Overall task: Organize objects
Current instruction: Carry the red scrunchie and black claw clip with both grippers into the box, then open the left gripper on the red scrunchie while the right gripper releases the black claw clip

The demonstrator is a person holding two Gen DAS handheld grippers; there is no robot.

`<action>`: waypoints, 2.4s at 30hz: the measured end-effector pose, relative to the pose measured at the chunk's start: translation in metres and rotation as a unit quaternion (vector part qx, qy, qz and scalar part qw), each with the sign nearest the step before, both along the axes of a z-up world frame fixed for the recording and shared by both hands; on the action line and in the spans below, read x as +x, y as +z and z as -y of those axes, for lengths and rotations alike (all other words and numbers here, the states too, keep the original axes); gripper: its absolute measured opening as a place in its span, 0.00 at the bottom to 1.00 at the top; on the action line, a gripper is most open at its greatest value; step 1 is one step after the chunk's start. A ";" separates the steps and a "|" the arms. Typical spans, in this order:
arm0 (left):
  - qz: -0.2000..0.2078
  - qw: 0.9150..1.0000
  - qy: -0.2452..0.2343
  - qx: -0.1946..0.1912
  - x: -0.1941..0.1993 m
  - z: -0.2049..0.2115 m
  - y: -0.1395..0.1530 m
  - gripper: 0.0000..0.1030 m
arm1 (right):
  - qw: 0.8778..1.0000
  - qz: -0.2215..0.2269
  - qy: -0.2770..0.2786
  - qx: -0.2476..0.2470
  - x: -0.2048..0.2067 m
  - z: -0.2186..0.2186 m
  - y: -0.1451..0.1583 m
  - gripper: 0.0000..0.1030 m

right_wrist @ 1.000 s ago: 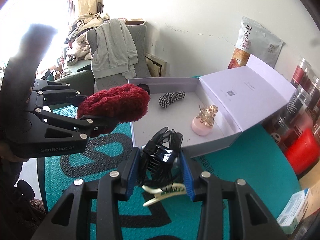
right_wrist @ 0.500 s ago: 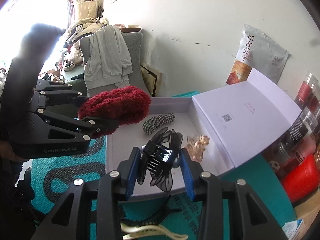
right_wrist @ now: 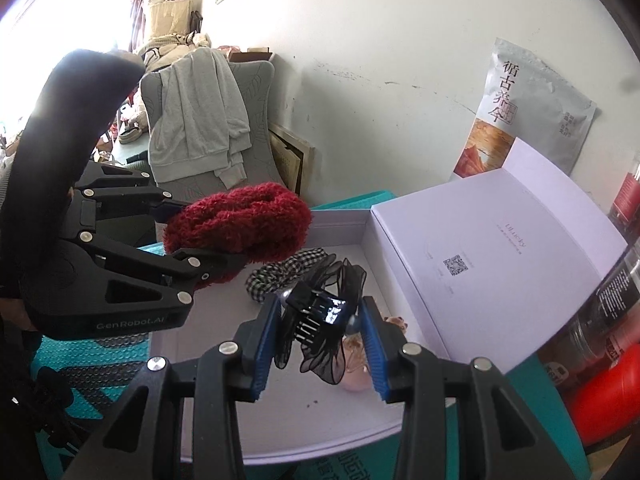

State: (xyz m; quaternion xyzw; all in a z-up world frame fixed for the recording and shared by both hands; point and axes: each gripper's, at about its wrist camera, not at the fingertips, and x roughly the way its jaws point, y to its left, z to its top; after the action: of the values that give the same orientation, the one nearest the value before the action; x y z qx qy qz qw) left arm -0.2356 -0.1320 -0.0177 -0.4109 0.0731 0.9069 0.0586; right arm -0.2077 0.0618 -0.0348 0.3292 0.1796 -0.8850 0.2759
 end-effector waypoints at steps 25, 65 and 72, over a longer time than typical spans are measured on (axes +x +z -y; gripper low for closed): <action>0.036 0.999 -0.025 -0.007 -0.052 -0.016 -0.052 0.43 | 0.999 0.030 -0.008 0.008 -0.048 -0.002 -0.039 0.39; 0.003 1.000 0.012 -0.013 0.019 -0.021 0.026 0.56 | 1.000 -0.011 -0.029 -0.001 0.007 -0.026 0.024 0.51; -0.018 1.000 0.015 -0.014 0.047 -0.026 0.053 0.57 | 0.999 -0.031 -0.030 -0.003 0.032 -0.032 0.046 0.51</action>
State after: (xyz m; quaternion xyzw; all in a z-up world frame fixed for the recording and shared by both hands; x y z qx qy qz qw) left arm -0.1883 -0.1064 0.0354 -0.3965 0.0804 0.9137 0.0380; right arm -0.1755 0.0943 0.0112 0.3060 0.1753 -0.9031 0.2449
